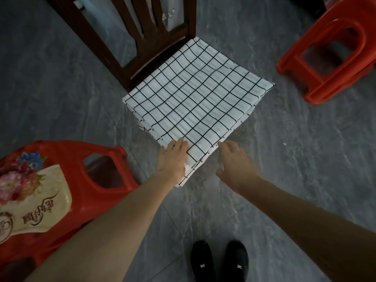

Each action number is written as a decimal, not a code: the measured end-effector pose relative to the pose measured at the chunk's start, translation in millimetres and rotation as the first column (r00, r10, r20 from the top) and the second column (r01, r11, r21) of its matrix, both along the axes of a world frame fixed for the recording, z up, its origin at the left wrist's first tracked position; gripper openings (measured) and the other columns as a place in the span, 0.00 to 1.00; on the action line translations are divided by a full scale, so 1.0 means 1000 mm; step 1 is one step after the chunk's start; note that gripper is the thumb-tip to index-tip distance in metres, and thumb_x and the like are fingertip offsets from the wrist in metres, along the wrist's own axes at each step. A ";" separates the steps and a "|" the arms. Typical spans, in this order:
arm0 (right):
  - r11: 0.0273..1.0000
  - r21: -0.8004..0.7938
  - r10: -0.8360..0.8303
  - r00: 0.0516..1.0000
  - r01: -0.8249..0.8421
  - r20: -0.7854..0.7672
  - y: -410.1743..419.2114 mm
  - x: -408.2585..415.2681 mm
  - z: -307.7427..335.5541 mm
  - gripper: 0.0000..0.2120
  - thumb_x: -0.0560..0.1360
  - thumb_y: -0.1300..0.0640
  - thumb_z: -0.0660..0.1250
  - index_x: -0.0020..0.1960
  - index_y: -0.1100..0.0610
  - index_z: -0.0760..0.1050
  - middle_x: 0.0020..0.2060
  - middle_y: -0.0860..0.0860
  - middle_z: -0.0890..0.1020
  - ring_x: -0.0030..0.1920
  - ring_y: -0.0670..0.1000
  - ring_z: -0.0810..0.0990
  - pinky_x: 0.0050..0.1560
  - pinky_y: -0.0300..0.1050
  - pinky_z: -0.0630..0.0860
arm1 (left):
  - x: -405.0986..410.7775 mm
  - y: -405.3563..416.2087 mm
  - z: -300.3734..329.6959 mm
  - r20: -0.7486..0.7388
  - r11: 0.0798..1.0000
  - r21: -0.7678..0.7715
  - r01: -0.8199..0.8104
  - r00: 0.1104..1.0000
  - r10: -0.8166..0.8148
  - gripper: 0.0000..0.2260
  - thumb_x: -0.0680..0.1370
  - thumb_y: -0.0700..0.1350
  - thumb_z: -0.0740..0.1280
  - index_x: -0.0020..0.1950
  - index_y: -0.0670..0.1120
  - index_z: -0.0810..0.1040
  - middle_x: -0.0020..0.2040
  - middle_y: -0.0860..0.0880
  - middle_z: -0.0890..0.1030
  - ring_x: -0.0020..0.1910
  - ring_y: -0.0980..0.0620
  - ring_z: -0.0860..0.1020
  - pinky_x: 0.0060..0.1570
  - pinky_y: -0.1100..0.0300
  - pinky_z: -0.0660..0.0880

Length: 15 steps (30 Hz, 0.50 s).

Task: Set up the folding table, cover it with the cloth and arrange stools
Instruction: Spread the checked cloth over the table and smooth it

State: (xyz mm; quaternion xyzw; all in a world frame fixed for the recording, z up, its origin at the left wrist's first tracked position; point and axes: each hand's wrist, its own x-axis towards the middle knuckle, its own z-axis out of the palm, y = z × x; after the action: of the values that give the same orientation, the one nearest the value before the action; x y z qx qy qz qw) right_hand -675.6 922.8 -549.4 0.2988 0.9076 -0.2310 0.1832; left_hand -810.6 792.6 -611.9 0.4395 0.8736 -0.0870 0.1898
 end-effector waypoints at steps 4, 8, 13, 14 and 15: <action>0.999 -0.046 0.028 1.000 -0.028 -0.005 0.003 -0.001 -0.006 0.30 0.78 0.56 0.63 0.76 0.53 0.55 0.74 0.54 0.59 0.70 0.57 0.63 0.64 0.54 0.70 | -0.004 0.000 -0.005 -0.023 0.999 0.043 0.005 1.000 -0.004 0.32 0.73 0.47 0.73 0.71 0.48 0.60 0.72 0.49 0.62 0.71 0.48 0.63 0.67 0.49 0.66; 0.995 -0.055 0.083 0.996 -0.081 0.034 0.003 -0.001 -0.011 0.34 0.76 0.57 0.66 0.77 0.52 0.53 0.75 0.54 0.56 0.72 0.57 0.62 0.65 0.55 0.69 | -0.005 0.005 -0.005 -0.054 0.998 0.058 0.025 0.998 -0.022 0.30 0.71 0.43 0.74 0.68 0.48 0.65 0.67 0.49 0.69 0.64 0.47 0.69 0.62 0.51 0.70; 0.994 -0.062 0.088 0.996 -0.087 0.009 0.004 -0.001 -0.013 0.38 0.75 0.58 0.68 0.78 0.52 0.52 0.76 0.54 0.55 0.73 0.57 0.60 0.65 0.54 0.68 | -0.010 0.013 0.011 -0.026 0.994 0.108 -0.007 1.000 0.010 0.16 0.76 0.40 0.66 0.63 0.51 0.74 0.55 0.52 0.78 0.55 0.50 0.76 0.56 0.53 0.70; 0.994 -0.069 0.081 0.997 -0.081 -0.002 0.005 -0.001 -0.011 0.38 0.74 0.59 0.69 0.78 0.53 0.52 0.76 0.54 0.55 0.73 0.57 0.60 0.65 0.54 0.69 | -0.009 0.016 0.017 0.007 0.990 0.142 0.003 1.000 -0.004 0.14 0.77 0.40 0.65 0.63 0.50 0.74 0.54 0.52 0.79 0.54 0.49 0.76 0.56 0.53 0.70; 0.994 -0.076 0.072 0.997 -0.073 -0.012 0.006 -0.001 -0.010 0.39 0.73 0.59 0.69 0.78 0.53 0.52 0.76 0.54 0.54 0.73 0.57 0.60 0.65 0.54 0.69 | -0.007 0.019 0.023 0.051 0.983 0.180 0.032 0.998 -0.041 0.13 0.78 0.41 0.63 0.63 0.49 0.74 0.52 0.51 0.79 0.53 0.49 0.77 0.54 0.54 0.70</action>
State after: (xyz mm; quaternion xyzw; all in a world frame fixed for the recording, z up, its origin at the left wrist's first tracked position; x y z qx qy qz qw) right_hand -676.8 928.8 -559.3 0.2574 0.9092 -0.2600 0.1986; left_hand -817.6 812.0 -588.7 0.4730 0.8642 0.0006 0.1715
